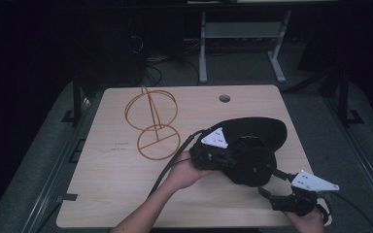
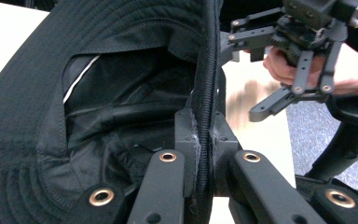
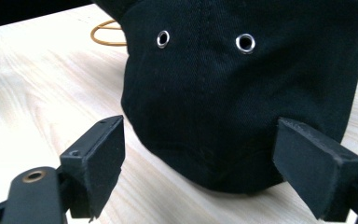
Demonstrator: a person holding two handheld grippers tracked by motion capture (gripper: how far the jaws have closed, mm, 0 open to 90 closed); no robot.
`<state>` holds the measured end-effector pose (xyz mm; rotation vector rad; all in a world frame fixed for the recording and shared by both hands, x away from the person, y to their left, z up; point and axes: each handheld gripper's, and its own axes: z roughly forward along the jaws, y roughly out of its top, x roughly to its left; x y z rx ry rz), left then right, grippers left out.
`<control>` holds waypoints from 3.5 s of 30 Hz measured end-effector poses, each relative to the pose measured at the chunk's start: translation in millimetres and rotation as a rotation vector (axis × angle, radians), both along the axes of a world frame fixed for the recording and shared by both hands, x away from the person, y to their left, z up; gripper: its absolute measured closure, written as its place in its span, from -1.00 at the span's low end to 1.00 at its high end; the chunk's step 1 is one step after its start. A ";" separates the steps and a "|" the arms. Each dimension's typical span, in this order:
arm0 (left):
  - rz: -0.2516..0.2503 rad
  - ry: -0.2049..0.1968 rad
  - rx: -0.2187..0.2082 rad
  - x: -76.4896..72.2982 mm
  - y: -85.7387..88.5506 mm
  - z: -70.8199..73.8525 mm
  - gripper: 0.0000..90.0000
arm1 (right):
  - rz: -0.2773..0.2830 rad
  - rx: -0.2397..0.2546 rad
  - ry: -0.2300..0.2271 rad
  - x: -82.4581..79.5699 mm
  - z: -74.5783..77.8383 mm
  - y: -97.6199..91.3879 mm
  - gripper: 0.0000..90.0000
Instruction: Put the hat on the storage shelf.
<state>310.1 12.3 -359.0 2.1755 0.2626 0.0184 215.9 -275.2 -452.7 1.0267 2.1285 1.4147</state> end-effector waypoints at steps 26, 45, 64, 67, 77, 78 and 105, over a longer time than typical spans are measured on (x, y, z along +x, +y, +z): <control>-0.052 -0.030 0.067 -14.1 -0.9 -3.6 0.39 | -0.001 -0.009 -0.048 4.0 -9.9 0.7 0.93; 0.057 -0.060 0.007 -27.7 56.9 -4.0 -0.20 | -0.014 -0.010 -0.068 -1.9 -8.5 1.1 0.94; 0.154 -0.039 -0.003 -40.3 109.8 -45.3 -0.19 | -0.004 -0.033 -0.122 1.0 13.8 -0.6 0.95; 0.158 -0.019 -0.010 -39.1 115.1 -52.6 -0.19 | 0.000 -0.047 -0.140 4.1 23.4 1.9 0.95; 0.201 -0.023 0.003 -37.5 126.2 -65.2 -0.21 | 0.007 -0.093 -0.199 9.9 62.3 5.7 0.96; 0.201 -0.023 0.003 -37.5 126.2 -65.2 -0.21 | 0.007 -0.093 -0.199 9.9 62.3 5.7 0.96; 0.239 -0.044 -0.007 -34.2 130.1 -73.6 -0.24 | 0.085 -0.085 -0.314 43.1 152.9 35.5 0.96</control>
